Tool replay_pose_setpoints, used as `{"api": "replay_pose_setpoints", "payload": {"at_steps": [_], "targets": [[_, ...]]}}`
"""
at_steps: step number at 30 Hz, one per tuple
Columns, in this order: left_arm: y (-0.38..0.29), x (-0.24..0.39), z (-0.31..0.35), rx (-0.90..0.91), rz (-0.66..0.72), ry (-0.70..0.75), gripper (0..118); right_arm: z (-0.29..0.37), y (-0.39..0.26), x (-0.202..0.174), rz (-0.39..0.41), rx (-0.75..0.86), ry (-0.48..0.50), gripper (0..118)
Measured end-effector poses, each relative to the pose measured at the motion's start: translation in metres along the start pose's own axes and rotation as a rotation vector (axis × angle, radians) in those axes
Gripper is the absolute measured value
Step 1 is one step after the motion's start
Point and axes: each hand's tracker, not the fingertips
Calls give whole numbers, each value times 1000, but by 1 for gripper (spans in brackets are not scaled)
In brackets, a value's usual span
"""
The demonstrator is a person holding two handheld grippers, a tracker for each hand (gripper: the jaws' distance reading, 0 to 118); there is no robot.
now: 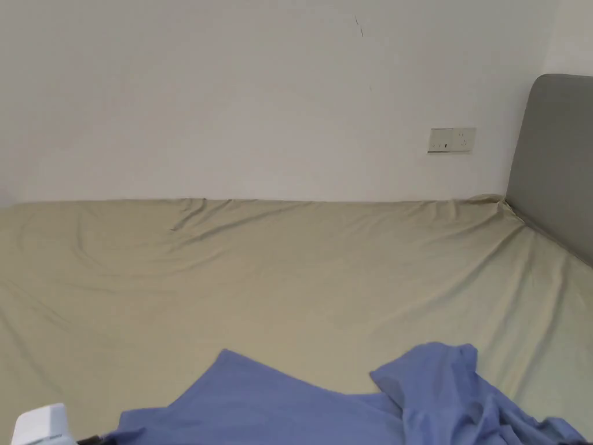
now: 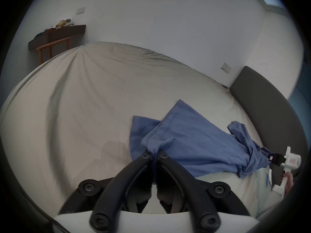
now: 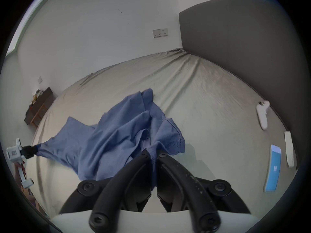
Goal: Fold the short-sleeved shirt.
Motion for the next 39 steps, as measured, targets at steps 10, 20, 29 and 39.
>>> {"api": "replay_pose_setpoints", "payload": {"at_steps": [10, 20, 29, 39], "targets": [[-111, -27, 119, -96, 7, 39, 2, 85, -113, 24, -26, -109, 3, 5], [-129, -36, 139, -69, 164, -21, 118, 98, -127, 46, -174, -66, 35, 114], [-111, 14, 232, 170, 41, -110, 4, 192, -130, 45, -199, 297, 81, 1], [-72, 30, 140, 103, 4, -188, 0, 186, -149, 39, -202, 260, 80, 0]]}}
